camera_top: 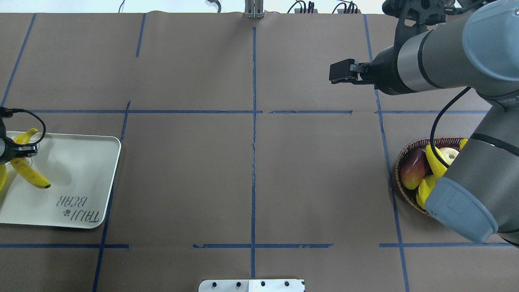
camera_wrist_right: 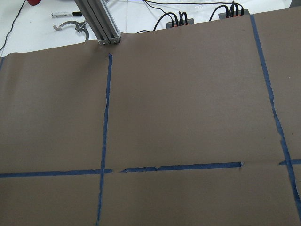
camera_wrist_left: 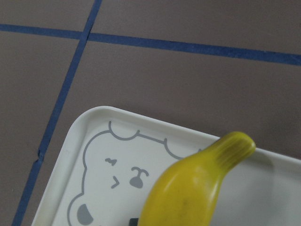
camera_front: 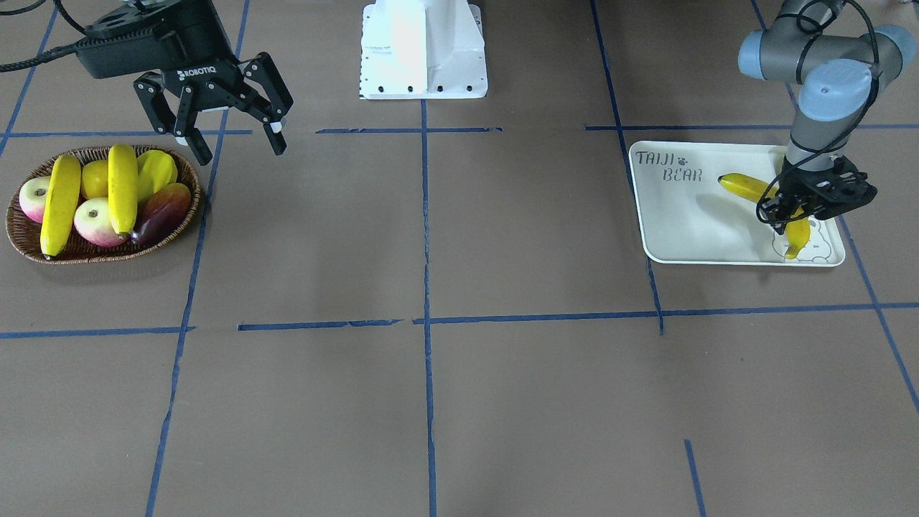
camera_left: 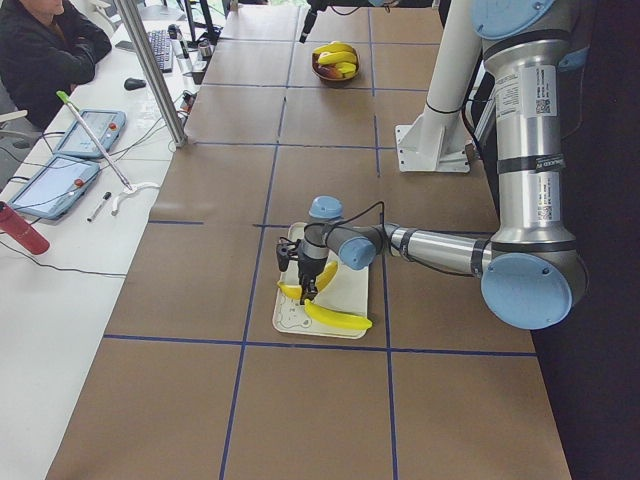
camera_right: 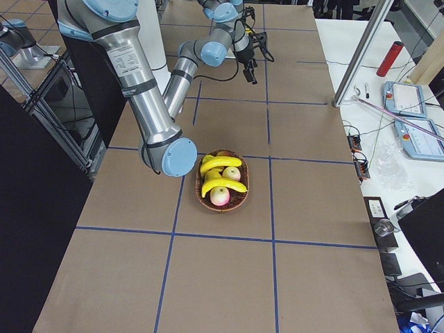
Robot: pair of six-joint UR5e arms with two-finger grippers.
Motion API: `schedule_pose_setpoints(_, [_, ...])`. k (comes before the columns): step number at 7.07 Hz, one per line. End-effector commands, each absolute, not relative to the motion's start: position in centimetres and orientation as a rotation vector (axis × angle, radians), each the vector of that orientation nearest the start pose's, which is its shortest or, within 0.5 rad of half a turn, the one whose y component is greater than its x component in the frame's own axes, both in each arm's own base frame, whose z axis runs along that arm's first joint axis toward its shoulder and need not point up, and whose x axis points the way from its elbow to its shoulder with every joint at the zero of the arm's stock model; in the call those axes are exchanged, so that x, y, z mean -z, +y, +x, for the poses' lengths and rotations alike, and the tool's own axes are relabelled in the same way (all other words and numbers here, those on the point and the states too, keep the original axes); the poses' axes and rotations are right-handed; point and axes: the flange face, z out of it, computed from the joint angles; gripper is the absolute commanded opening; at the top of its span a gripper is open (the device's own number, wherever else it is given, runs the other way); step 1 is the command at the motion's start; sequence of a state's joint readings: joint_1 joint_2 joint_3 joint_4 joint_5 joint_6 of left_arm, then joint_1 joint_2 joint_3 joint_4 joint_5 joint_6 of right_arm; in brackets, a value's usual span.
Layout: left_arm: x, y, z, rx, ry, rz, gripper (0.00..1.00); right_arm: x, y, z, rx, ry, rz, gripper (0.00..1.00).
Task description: Transfer all bananas from basket to plate
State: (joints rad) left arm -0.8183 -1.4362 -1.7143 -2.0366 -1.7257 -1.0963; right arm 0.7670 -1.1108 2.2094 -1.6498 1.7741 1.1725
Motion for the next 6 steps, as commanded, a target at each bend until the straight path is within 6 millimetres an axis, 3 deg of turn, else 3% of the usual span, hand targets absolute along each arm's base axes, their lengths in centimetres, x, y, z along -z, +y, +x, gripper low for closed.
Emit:
schedule_pose_setpoints(1, [-63.0,-42.2,23.2,0.282,0.457,0.165,0.65,-16.0,-43.0,-28.3,-0.233,-0.955,0.404,1.0])
schedule_pose_setpoints(2, [-61.9,-42.4,23.2,0.271,0.468,0.184,1.0,-16.1,-43.0,-28.3,-0.227,-0.954,0.4,1.0])
schedule_pose_setpoints(4, [-58.5,-43.5,22.1,0.252,0.504,0.201,1.0,-17.7,-44.0,-25.7,-0.226,-0.965,0.335,1.0])
schedule_pose_setpoints(6, [-51.8,-43.4,21.2,0.261,0.501,0.168,1.0,-21.7,-44.8,-23.5,-0.149,-0.893,0.344,1.0])
